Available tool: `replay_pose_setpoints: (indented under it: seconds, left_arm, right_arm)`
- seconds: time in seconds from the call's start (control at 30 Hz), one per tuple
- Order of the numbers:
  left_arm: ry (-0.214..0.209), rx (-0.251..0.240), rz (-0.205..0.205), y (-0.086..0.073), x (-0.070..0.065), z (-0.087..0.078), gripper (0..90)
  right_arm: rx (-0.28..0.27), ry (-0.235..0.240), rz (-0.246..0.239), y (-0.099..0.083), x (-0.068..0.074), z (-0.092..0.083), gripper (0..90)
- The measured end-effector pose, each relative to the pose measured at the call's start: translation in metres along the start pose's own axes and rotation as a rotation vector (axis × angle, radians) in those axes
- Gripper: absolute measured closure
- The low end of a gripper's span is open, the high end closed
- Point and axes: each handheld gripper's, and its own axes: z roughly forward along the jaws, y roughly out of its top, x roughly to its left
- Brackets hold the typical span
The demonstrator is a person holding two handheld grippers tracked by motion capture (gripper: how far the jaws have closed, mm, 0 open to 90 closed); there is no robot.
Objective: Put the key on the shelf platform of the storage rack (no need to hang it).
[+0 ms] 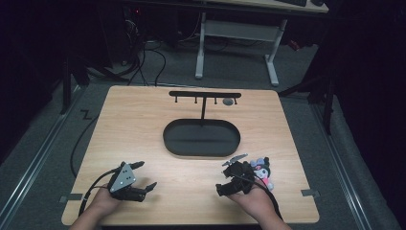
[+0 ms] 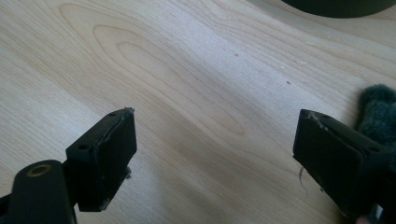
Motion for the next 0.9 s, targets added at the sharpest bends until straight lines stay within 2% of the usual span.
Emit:
replay_pose_setpoints:
  seconds: [0.13, 0.2, 0.33, 0.53, 0.8, 0.83, 0.9]
  left_arm:
    - [-0.003, 0.0, -0.004, 0.0, 0.001, 0.0, 15.4]
    - [-0.019, -0.01, 0.007, -0.001, 0.0, -0.001, 15.4]
    - [-0.016, -0.004, 0.007, 0.0, 0.001, -0.001, 15.4]
    - [-0.016, -0.006, -0.002, 0.0, 0.002, -0.001, 15.4]
    - [-0.012, -0.003, 0.004, 0.0, 0.001, -0.001, 15.4]
    - [-0.012, -0.002, 0.005, 0.0, 0.001, -0.001, 15.4]
    - [-0.012, -0.002, 0.003, 0.0, 0.001, 0.0, 15.4]
  right_arm:
    - [0.018, -0.011, 0.009, 0.001, -0.002, -0.002, 12.7]
    - [0.021, -0.014, 0.012, 0.002, -0.002, -0.003, 12.8]
    - [0.038, -0.001, 0.012, 0.004, -0.005, -0.004, 13.1]
    - [0.085, -0.032, 0.001, 0.003, -0.007, -0.005, 14.1]
    - [0.132, -0.035, 0.002, 0.004, -0.011, -0.018, 14.2]
    - [0.14, -0.033, 0.014, 0.004, -0.011, -0.021, 14.2]
    - [0.139, -0.045, -0.011, 0.004, -0.014, -0.026, 14.3]
